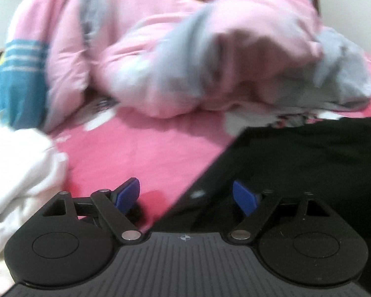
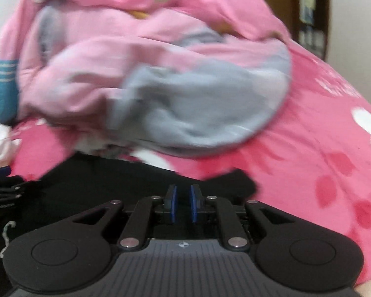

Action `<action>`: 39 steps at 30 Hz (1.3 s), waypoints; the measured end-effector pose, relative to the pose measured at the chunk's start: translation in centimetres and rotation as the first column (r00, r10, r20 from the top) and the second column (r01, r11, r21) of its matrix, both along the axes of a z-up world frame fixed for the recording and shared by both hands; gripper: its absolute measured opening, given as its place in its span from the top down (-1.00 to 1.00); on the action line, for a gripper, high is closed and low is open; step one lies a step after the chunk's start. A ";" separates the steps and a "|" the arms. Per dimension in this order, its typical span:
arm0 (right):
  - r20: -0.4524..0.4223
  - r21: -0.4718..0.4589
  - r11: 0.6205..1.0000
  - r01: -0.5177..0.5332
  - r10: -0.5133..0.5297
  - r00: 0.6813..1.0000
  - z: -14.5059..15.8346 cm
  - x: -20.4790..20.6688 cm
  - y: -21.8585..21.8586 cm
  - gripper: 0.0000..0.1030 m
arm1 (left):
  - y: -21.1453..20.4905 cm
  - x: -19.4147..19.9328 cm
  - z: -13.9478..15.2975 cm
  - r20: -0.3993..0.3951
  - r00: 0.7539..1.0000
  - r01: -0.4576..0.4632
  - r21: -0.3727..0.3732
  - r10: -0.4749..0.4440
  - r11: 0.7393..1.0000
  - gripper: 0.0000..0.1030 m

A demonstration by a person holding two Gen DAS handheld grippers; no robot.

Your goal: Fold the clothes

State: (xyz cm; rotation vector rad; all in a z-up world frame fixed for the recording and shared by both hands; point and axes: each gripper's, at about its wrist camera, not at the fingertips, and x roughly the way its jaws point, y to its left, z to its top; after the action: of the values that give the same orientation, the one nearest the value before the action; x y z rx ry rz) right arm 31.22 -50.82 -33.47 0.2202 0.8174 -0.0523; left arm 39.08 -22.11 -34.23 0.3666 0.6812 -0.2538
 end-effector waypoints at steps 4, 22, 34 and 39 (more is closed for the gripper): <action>-0.053 0.015 1.000 -0.008 0.009 0.999 -1.0 0.7 -1.9 0.75 | -3.8 -0.2 -0.9 -0.005 0.997 0.074 -0.010 -0.075 0.997 -0.62; -0.170 0.340 0.900 0.275 -0.229 0.959 -4.1 2.1 -10.5 0.66 | -12.6 -1.1 -2.7 -0.028 0.944 0.328 -0.024 -0.328 0.944 -0.61; -0.078 0.482 0.837 0.258 -0.252 0.965 -4.3 3.8 -11.2 0.92 | -14.4 1.3 -3.7 -0.003 0.970 0.244 -0.021 -0.245 0.969 -0.62; -0.125 0.607 0.693 0.388 -0.399 0.908 -6.0 3.8 -13.3 0.84 | -13.8 0.7 -2.4 0.018 0.971 0.239 -0.047 -0.238 0.970 -0.62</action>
State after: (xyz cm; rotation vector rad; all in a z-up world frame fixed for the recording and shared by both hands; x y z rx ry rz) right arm 35.06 -64.14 -39.45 1.0341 0.7351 -0.1871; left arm 39.74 -35.92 -36.67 0.4036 0.6178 -0.4959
